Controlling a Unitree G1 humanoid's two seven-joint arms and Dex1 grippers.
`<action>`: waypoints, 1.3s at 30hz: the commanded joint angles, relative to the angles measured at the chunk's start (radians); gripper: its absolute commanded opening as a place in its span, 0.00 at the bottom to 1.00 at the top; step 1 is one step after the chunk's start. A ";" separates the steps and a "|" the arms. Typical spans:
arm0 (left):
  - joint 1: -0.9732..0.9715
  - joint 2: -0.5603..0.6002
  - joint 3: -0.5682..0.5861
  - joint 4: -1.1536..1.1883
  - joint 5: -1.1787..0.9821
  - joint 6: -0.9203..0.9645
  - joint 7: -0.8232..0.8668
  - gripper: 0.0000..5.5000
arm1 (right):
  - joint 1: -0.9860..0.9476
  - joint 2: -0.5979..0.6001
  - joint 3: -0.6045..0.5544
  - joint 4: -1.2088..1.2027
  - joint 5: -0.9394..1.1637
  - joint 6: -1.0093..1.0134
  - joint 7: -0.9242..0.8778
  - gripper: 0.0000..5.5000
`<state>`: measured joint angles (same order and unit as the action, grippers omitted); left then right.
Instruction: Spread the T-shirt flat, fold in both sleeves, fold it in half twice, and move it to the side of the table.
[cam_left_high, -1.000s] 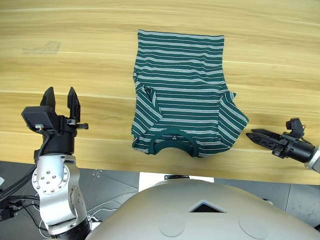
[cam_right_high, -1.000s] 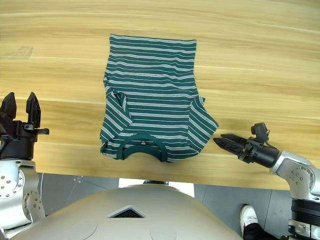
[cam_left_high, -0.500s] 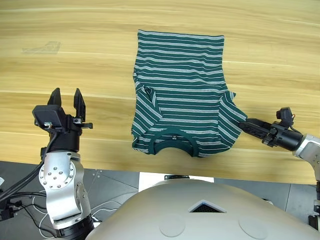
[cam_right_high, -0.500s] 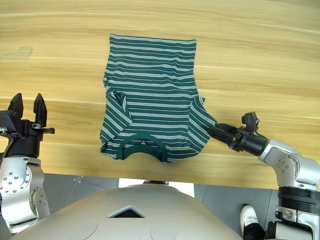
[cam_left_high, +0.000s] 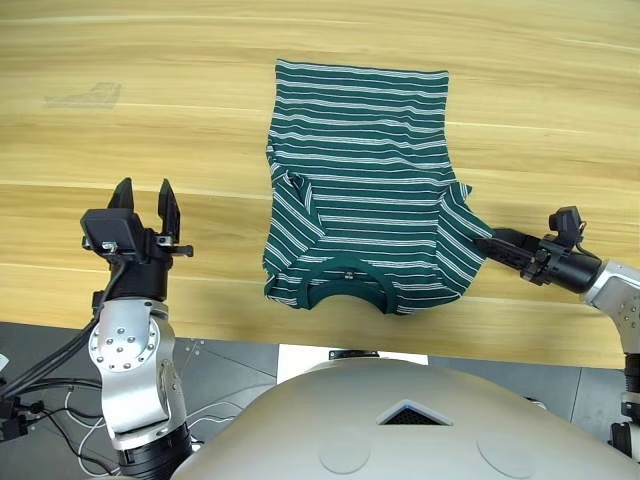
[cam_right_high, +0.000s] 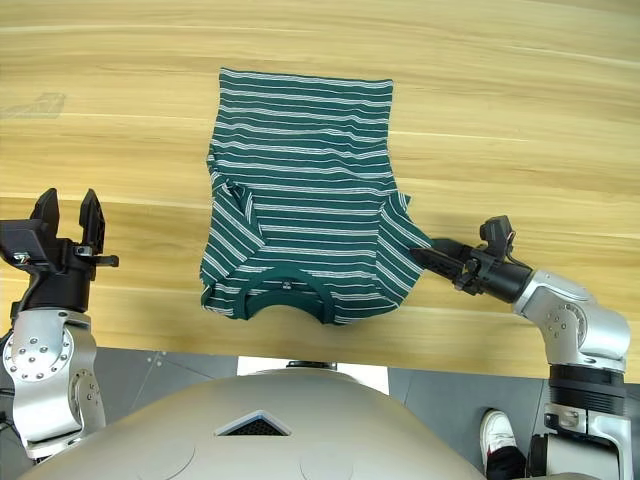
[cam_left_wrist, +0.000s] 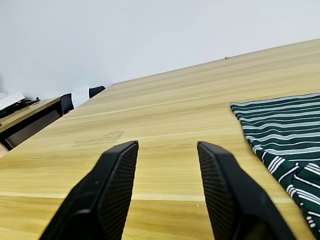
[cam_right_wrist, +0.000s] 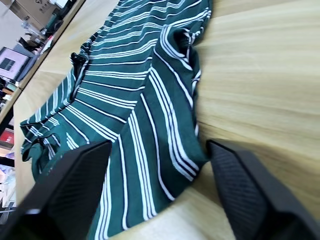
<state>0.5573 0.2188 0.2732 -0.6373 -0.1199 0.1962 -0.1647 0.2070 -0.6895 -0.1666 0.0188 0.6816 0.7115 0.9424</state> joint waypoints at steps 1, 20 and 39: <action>0.002 -0.005 -0.014 0.013 0.013 -0.006 -0.003 0.40 | 0.023 -0.001 0.026 0.016 -0.048 -0.005 -0.002 0.47; 0.007 -0.011 -0.071 0.060 0.035 -0.041 -0.011 0.40 | 0.005 0.010 0.031 -0.015 -0.058 -0.054 0.074 0.00; 0.024 -0.013 -0.104 0.036 -0.002 -0.034 -0.059 0.40 | 0.030 0.132 0.107 -0.226 -0.069 -0.034 -0.082 0.00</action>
<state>0.5730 0.1990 0.1789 -0.5956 -0.1238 0.1547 -0.2164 0.2378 -0.5761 -0.0673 -0.1597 0.6306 0.6857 0.9097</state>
